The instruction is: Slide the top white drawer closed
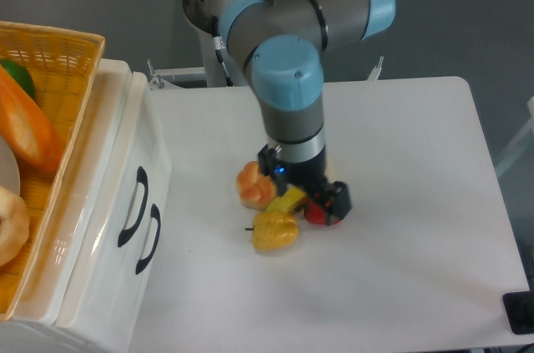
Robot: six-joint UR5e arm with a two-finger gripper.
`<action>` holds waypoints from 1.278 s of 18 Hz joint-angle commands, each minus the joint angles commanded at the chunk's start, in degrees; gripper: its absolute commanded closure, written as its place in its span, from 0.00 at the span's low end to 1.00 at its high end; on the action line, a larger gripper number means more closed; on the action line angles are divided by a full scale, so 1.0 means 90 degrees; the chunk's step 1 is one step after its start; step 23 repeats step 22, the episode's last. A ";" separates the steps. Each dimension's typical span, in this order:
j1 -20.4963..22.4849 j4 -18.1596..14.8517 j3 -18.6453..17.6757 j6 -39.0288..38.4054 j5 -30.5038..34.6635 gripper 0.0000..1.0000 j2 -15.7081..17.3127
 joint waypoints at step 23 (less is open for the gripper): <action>0.2570 -0.1826 -0.0518 0.3683 -0.1260 0.00 0.1123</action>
